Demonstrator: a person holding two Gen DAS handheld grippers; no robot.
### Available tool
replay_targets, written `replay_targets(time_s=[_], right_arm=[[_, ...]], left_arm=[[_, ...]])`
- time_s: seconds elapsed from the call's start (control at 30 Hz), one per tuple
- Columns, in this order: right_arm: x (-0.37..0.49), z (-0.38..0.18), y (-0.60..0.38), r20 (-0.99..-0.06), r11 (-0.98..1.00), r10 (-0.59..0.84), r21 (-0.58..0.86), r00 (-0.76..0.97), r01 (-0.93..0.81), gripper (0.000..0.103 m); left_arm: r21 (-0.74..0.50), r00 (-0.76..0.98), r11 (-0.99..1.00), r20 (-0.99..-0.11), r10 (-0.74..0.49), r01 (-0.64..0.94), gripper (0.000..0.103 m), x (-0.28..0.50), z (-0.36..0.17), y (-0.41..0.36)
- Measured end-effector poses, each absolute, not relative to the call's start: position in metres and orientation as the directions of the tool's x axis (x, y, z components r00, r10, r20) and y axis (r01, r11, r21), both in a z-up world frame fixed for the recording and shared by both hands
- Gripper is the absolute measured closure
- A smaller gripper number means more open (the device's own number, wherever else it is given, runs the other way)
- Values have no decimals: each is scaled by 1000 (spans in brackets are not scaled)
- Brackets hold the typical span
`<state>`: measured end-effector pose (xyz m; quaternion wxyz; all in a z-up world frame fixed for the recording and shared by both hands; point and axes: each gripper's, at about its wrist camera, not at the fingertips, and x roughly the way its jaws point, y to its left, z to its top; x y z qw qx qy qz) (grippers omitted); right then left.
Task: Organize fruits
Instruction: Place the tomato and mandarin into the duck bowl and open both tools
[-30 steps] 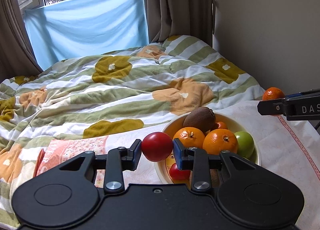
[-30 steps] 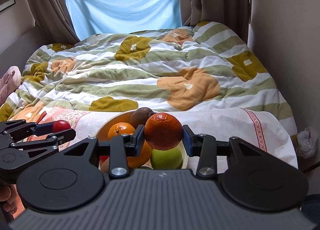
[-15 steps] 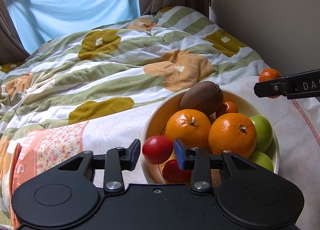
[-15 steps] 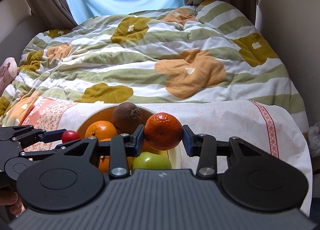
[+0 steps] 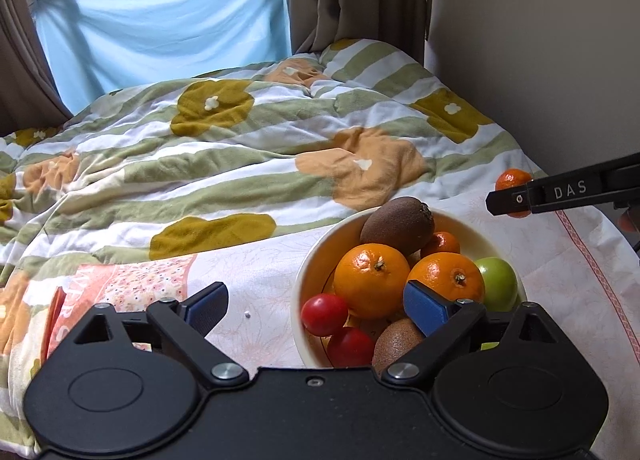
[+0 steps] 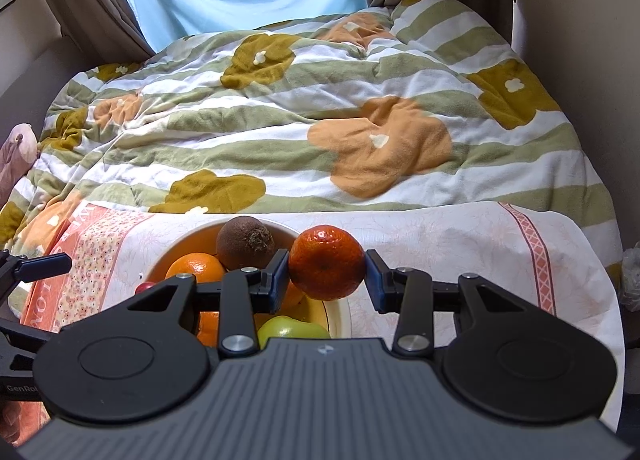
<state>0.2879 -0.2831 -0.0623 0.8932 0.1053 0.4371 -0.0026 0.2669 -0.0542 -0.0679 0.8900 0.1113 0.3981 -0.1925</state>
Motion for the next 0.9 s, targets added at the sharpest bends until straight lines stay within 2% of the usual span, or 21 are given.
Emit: replay_targets(time_s=[0.33, 0.43, 0.47, 0.5, 0.57, 0.9], right_arm=[[294, -90, -276, -810, 971, 126, 220, 573, 97, 48], [293, -90, -276, -805, 967, 127, 231, 579, 109, 45], [293, -90, -277, -801, 964, 134, 241, 584, 110, 37], [293, -89, -278, -797, 960, 146, 258, 586, 112, 17], [292, -85, -279, -788, 954, 153, 275, 596, 119, 0], [270, -52, -267, -758, 964, 127, 245, 640, 99, 0]], left_arm=[[46, 610, 918, -760, -224, 394, 6, 264, -69, -43], [44, 614, 923, -758, -219, 383, 6, 261, -69, -39], [45, 615, 923, -758, -218, 382, 6, 261, -68, -39], [46, 616, 923, -758, -217, 381, 6, 260, -68, -38], [45, 618, 924, -756, -216, 379, 6, 258, -67, -37], [52, 668, 925, -707, -232, 377, 6, 234, -43, -28]])
